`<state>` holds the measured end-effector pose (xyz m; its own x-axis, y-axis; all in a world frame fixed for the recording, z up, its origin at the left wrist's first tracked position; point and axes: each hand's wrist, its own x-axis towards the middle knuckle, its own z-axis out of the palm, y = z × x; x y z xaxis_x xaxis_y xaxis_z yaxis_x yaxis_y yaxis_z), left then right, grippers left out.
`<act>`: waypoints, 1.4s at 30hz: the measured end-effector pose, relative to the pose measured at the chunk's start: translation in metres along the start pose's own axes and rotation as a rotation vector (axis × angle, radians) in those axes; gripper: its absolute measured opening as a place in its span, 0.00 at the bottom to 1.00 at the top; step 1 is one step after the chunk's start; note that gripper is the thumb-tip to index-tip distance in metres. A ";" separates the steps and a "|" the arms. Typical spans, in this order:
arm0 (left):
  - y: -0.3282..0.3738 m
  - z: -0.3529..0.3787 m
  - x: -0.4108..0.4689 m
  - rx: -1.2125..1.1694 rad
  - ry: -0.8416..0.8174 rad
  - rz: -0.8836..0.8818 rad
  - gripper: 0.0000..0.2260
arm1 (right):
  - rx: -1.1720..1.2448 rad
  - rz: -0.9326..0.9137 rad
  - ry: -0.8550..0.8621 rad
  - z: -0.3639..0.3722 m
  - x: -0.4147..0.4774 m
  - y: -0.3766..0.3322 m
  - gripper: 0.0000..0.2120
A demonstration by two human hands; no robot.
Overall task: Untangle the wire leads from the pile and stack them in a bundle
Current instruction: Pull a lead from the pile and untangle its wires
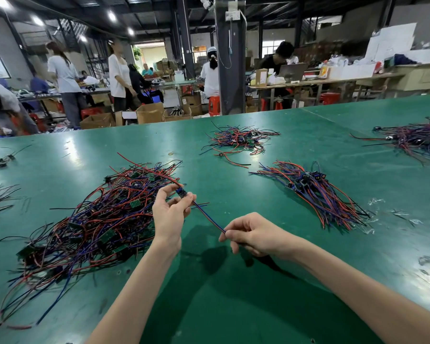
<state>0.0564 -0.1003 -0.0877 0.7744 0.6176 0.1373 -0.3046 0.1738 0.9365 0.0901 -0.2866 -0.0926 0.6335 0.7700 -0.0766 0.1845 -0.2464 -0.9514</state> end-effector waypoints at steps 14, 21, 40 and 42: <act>-0.017 -0.005 0.006 0.290 -0.005 0.120 0.14 | 0.080 -0.289 0.115 0.002 -0.008 -0.015 0.22; -0.024 -0.001 0.003 0.391 -0.061 0.108 0.12 | 0.135 -0.348 0.083 0.006 -0.012 -0.021 0.19; -0.021 0.000 0.002 0.244 -0.049 -0.032 0.11 | 0.142 -0.346 0.039 0.004 -0.013 -0.020 0.22; -0.021 0.000 0.002 0.247 -0.045 -0.036 0.11 | 0.134 -0.340 0.034 0.004 -0.013 -0.020 0.22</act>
<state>0.0639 -0.1025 -0.1071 0.8078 0.5788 0.1114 -0.1359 -0.0010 0.9907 0.0751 -0.2891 -0.0739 0.5782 0.7739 0.2584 0.2901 0.1010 -0.9517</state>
